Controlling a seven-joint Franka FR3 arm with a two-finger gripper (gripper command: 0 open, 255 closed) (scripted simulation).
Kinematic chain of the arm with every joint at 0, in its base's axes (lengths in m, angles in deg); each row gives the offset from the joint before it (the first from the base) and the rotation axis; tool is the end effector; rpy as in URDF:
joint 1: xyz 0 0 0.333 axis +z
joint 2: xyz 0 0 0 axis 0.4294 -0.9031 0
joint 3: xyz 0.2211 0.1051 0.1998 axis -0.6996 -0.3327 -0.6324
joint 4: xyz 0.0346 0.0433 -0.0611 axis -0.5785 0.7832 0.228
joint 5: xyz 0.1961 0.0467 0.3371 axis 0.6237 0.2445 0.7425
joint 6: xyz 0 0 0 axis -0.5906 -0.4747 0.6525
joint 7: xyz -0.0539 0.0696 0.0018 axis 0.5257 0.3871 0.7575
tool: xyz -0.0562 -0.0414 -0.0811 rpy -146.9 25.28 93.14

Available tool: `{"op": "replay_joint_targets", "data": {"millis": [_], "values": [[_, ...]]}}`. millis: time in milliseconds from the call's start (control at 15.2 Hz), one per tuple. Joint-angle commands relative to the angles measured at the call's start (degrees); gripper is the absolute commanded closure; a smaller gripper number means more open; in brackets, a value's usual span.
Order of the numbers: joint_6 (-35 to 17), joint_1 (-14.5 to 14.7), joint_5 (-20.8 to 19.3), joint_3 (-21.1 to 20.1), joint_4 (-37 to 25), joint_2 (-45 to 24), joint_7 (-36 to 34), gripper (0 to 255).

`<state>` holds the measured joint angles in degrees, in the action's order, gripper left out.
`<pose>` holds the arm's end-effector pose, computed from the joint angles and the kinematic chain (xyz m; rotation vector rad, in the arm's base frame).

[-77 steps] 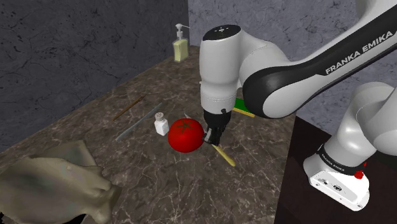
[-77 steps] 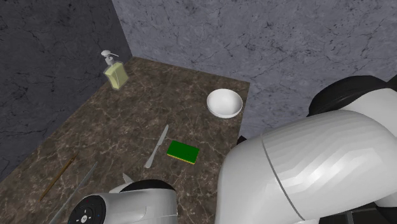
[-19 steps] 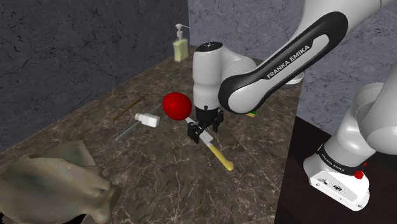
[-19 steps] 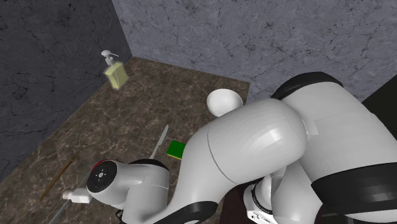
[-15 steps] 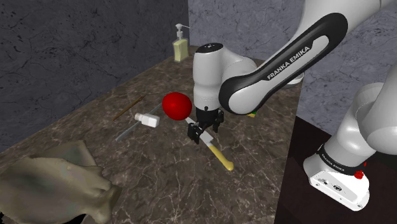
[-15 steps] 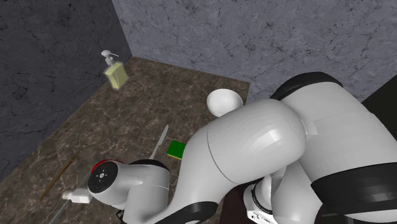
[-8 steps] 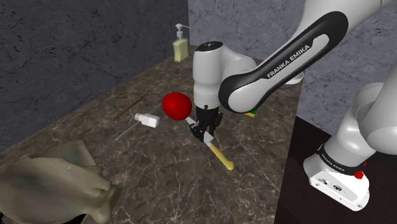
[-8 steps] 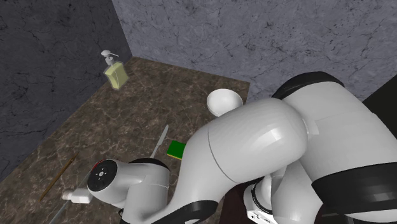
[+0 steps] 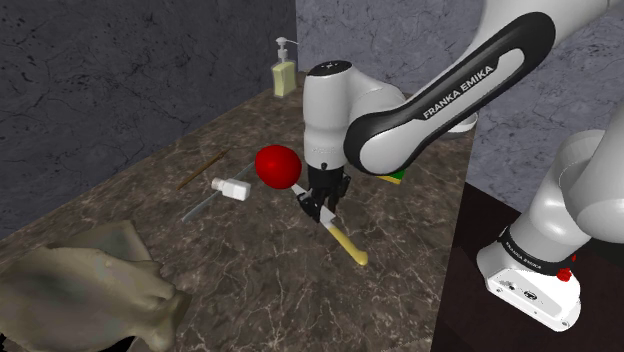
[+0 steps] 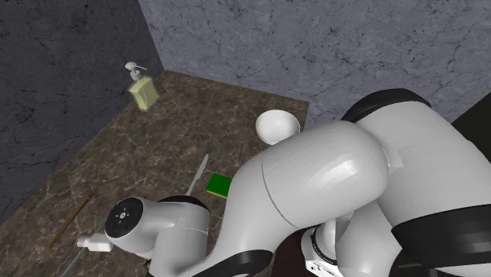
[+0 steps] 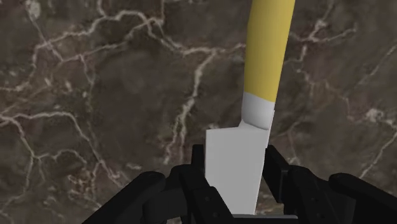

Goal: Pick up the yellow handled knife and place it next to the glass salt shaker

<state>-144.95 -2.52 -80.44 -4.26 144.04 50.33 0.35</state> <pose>0.3585 0.3503 0.3262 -3.1181 0.0001 0.0447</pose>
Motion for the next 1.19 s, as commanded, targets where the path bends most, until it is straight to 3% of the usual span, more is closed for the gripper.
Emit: {"op": "replay_joint_targets", "data": {"millis": [0, 1122], "values": [[1.5, 0.0, 0.5, 0.0, -0.5, 1.1, 0.4, 255], [15.0, -0.1, 3.0, 0.7, -6.9, 8.5, 2.0, 255]]}}
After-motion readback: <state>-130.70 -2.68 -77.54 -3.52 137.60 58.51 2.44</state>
